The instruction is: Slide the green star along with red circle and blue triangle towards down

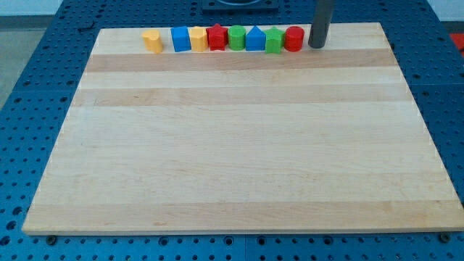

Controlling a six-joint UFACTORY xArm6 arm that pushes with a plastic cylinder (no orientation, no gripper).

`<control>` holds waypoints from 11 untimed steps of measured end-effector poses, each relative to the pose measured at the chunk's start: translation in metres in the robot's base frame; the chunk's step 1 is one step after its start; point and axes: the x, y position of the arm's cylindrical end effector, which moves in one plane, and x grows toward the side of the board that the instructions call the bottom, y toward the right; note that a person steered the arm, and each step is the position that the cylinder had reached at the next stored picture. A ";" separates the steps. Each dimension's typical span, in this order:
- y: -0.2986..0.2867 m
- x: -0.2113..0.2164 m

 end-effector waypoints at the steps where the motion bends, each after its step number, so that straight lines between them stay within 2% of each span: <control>1: 0.000 0.000; 2: 0.014 0.000; 3: 0.055 -0.003; 5: 0.065 -0.025; 7: 0.023 -0.057; 10: -0.020 -0.011; 11: -0.023 -0.011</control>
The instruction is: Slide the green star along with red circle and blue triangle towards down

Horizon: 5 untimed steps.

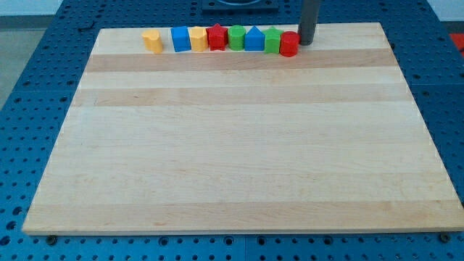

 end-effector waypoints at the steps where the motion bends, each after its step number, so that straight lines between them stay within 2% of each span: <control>1: -0.001 -0.014; 2: -0.027 -0.004; 4: -0.077 0.063; 5: -0.076 0.069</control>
